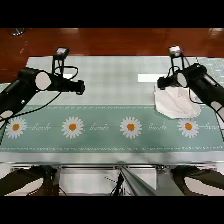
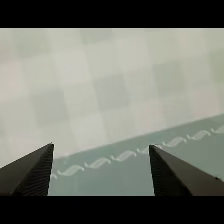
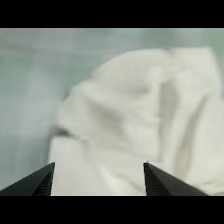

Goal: Fold the shirts.

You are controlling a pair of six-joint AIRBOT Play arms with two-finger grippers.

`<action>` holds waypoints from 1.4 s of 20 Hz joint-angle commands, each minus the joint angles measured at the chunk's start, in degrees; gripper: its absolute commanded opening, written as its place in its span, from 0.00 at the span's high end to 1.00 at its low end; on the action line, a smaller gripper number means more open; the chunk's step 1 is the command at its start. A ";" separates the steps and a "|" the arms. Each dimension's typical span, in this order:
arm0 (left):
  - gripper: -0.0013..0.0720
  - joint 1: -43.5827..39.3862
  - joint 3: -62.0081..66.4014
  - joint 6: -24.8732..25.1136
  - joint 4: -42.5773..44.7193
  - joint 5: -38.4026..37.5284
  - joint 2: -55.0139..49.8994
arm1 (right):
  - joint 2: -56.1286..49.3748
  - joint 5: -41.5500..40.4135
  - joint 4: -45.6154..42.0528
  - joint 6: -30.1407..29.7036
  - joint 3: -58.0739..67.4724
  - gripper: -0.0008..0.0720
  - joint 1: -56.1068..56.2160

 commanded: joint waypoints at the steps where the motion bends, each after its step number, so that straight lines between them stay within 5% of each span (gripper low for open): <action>1: 0.03 1.66 0.00 0.09 7.04 6.93 -0.68 | -1.49 -8.96 -10.75 11.69 0.00 0.12 -8.59; 4: 0.03 4.90 0.00 -0.17 6.88 7.13 -0.68 | -6.19 -8.02 -1.77 11.28 0.00 0.12 -17.05; 8: 0.03 6.12 -0.02 -0.15 6.88 4.44 -0.98 | -13.20 -1.90 18.47 -1.60 0.00 0.22 -21.88; 10: 0.03 6.16 0.02 -0.11 6.91 0.66 -1.07 | -13.49 0.70 26.58 -8.59 0.46 0.90 -22.23; 11: 0.03 6.45 0.20 -0.13 6.91 -2.56 -0.98 | -12.83 2.95 29.49 -11.78 2.05 0.95 -22.23; 15: 0.03 10.34 3.19 1.64 6.91 -16.55 1.31 | -2.91 8.11 33.31 -16.63 13.33 0.95 -20.31; 22: 0.03 10.86 -6.75 1.66 -7.43 -14.93 27.61 | 18.05 7.72 33.42 -18.80 32.30 0.95 -12.15; 28: 0.03 9.44 -22.40 1.57 -13.97 -14.80 45.79 | 23.65 11.10 33.42 -21.57 42.23 0.95 -1.40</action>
